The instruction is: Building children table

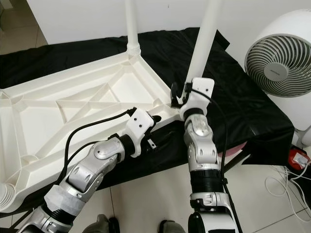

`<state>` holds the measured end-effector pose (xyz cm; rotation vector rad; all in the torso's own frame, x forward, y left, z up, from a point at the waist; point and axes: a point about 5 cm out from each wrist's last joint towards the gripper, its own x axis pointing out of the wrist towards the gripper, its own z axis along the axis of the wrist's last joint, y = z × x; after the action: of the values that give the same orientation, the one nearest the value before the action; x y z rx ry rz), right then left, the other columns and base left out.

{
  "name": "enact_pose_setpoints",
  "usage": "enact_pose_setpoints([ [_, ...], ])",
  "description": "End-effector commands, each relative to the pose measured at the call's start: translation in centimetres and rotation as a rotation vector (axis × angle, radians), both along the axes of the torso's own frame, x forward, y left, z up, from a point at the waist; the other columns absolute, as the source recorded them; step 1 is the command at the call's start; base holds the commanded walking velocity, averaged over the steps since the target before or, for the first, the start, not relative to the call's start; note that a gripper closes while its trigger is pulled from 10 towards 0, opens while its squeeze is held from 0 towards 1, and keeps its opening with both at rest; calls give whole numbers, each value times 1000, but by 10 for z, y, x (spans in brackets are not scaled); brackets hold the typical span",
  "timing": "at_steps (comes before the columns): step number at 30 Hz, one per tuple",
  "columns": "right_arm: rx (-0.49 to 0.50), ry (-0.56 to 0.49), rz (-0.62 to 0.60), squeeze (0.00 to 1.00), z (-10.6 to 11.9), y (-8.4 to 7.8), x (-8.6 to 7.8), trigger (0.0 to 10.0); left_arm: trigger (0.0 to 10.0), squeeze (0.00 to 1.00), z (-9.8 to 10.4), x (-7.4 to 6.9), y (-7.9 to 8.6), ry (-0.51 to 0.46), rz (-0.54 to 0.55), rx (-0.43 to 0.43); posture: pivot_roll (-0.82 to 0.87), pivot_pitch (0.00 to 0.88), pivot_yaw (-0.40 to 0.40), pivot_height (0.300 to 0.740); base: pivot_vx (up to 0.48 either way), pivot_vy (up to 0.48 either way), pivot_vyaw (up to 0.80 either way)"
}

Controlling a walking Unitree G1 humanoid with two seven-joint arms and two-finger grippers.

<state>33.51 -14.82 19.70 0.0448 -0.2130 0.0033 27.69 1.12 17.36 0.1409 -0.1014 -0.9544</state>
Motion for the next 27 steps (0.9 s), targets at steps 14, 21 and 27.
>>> enact_pose_setpoints([
  [14, -9, 5, -61, 0, -9, -9, -26, 4431, 10000, 0, 7, 6, 7, -49, 9, 7, -89, 109, 20, 740, 0, 0, 0],
  [21, -6, 38, -24, 0, -19, -2, -39, 1373, 10000, 0, 20, 21, 25, -84, 58, 3, -93, 107, 24, 740, 0, 0, 0],
  [27, -21, 52, -23, 0, -20, -2, -38, 10000, 10000, 0, 24, 24, 29, -98, 73, 5, -88, 107, 19, 740, 0, 0, 0],
])
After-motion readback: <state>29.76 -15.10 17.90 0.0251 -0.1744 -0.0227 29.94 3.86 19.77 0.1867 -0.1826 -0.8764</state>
